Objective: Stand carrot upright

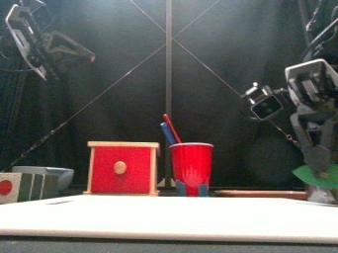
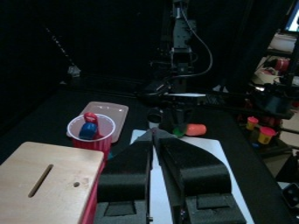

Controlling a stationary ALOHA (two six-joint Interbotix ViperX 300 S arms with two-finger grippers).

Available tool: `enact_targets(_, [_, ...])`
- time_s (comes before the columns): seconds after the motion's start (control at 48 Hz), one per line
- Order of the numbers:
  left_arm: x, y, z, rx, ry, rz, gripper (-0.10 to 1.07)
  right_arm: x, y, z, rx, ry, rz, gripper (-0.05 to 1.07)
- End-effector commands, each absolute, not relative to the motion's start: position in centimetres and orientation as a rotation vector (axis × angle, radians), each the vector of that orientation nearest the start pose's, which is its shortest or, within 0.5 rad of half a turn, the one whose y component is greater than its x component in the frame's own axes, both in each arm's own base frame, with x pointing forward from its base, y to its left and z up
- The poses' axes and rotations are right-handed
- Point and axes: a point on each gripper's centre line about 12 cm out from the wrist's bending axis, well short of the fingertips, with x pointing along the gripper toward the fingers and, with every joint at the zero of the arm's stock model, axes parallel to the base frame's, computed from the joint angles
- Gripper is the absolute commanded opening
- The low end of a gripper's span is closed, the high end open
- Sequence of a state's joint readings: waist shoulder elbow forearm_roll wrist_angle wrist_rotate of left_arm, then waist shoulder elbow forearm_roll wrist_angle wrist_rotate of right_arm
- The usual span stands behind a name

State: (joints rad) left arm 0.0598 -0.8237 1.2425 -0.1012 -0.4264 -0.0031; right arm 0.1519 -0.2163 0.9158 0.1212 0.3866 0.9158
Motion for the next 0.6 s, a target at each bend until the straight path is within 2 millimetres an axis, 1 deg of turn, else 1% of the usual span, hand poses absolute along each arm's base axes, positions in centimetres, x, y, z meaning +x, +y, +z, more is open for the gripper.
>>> enact_targets(0.0, [21.4, 1.9, 26.0, -0.096, -0.034, 0.104, 0.51, 29.3, 4.7, 16.1, 0.817, 0.981, -0.331, 0.58])
enact_targets(0.188, [21.4, 1.9, 25.9, -0.095, -0.032, 0.108, 0.51, 31.6, 3.8, 18.3, 0.671, 0.868, -0.269, 0.58])
enact_targets(0.271, [21.4, 1.9, 25.9, -0.096, -0.032, 0.109, 0.51, 32.5, 3.4, 18.8, 0.639, 0.813, -0.246, 0.58])
enact_targets(0.396, [21.4, 1.9, 25.9, -0.096, -0.032, 0.109, 0.51, 33.5, 2.5, 19.1, 0.606, 0.725, -0.209, 0.58])
enact_targets(0.583, [21.3, 2.0, 25.9, -0.093, -0.032, 0.112, 0.51, 34.4, 1.5, 19.0, 0.532, 0.631, -0.147, 0.58])
